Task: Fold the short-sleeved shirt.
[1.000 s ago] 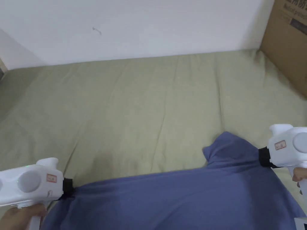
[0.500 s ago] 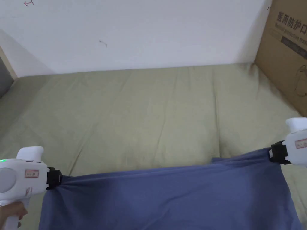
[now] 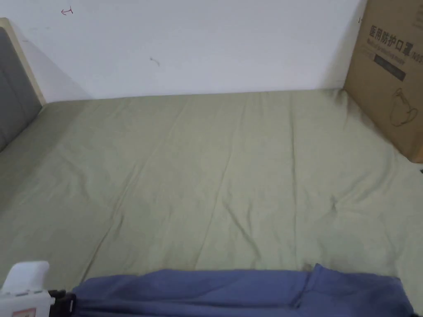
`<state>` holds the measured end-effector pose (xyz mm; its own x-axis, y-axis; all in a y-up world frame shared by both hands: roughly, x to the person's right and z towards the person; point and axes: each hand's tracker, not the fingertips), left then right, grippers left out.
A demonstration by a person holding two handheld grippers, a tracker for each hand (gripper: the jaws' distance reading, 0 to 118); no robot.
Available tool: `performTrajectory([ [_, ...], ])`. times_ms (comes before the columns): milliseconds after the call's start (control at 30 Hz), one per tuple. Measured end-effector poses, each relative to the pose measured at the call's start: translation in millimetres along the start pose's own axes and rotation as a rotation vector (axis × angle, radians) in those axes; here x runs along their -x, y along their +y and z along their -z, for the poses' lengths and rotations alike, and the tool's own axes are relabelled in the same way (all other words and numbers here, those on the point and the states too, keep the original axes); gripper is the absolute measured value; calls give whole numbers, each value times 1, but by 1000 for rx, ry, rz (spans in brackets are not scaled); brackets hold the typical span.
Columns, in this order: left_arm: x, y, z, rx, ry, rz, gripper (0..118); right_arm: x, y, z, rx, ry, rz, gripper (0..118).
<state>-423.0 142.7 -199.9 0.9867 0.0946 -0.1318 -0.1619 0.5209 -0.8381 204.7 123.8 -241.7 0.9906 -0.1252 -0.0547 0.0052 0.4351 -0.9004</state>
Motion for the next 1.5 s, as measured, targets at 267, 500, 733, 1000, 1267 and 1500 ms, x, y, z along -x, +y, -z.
performTrajectory([
  [267,16,-42,36,93,57,-117,91,10,-34,20,22,-78,-23,89],
  [500,33,-27,-23,-71,-80,-277,97,43,-3,-39,-268,-74,-82,76],
  [733,32,-54,-40,-119,-123,-357,3,137,0,-60,-454,34,-182,0],
  [1000,58,-83,-44,-187,-306,-553,0,218,-22,-37,-482,145,-231,0],
  [1267,93,-104,18,-89,-438,-715,112,256,-30,-23,-396,162,-354,0],
  [1500,99,-104,46,-108,-678,-999,112,264,-26,-15,-328,165,-401,0],
])
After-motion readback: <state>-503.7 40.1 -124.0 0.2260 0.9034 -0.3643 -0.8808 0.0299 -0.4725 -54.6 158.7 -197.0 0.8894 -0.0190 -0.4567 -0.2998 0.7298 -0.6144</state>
